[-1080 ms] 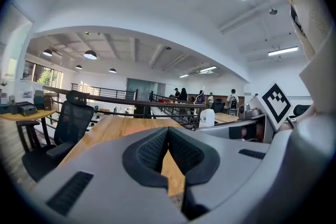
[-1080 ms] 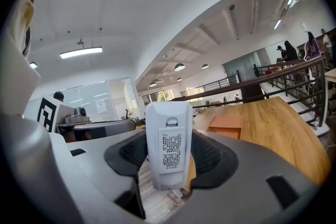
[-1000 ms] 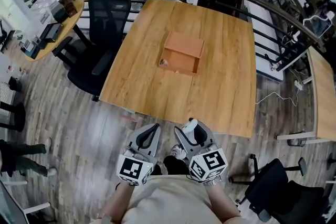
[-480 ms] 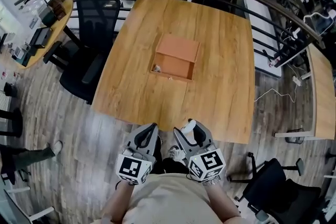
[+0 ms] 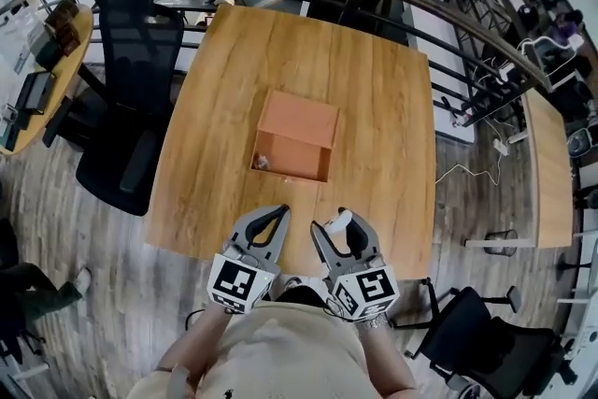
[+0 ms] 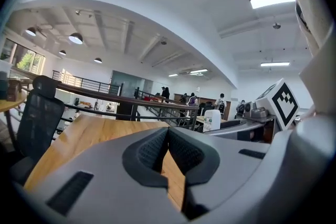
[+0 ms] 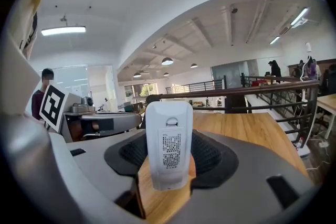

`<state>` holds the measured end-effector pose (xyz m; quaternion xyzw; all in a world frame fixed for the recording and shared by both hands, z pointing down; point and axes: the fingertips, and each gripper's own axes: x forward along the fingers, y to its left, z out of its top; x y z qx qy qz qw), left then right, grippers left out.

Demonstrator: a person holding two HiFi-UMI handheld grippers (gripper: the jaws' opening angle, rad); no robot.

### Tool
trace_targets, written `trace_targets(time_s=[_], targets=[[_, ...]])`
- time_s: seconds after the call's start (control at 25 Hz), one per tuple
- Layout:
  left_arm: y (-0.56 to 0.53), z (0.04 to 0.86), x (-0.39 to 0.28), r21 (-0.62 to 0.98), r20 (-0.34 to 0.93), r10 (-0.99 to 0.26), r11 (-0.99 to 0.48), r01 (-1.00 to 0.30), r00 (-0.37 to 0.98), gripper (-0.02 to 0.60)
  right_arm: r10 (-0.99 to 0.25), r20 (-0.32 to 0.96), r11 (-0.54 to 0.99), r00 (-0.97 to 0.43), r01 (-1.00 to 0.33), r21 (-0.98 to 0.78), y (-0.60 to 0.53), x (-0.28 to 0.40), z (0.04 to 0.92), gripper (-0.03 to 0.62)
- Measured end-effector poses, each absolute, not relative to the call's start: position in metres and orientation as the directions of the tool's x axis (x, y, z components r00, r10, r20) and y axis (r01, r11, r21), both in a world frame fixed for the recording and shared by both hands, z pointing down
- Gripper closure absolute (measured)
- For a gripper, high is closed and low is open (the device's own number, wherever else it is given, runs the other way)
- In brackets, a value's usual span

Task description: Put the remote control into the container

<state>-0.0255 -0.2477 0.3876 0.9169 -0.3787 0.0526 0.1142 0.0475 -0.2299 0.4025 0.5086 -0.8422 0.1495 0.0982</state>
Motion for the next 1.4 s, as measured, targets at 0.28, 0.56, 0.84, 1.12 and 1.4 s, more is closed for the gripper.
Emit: trace_targets(time_s=[0.28, 0.56, 0.84, 1.12, 1.4], targets=[[-0.316, 0.402, -0.05, 0.196, 0.203, -0.639, -0.716, -0.67, 0.742, 0.569, -0.854, 0.351, 0.376, -0.384, -0.922, -0.094, -0.3, 0.03, 0.412, 0.344], [-0.381, 0.438, -0.034, 0.198, 0.237, -0.666, -0.68, -0.706, 0.707, 0.569, -0.809, 0.414, 0.466, -0.417, -0.885, 0.019, -0.375, 0.044, 0.448, 0.344], [-0.423, 0.458, -0.028, 0.2, 0.272, -0.752, -0.567, -0.799, 0.601, 0.569, -0.73, 0.47, 0.567, -0.495, -0.824, 0.014, -0.449, 0.045, 0.499, 0.344], [-0.445, 0.495, -0.034, 0.2, 0.319, -0.81, -0.45, -0.87, 0.492, 0.569, -0.632, 0.572, 0.647, -0.524, -0.762, 0.017, -0.506, 0.039, 0.594, 0.344], [-0.457, 0.523, -0.025, 0.236, 0.376, -0.8, -0.405, -0.883, 0.467, 0.569, -0.531, 0.684, 0.68, -0.5, -0.733, -0.007, -0.516, 0.037, 0.666, 0.344]])
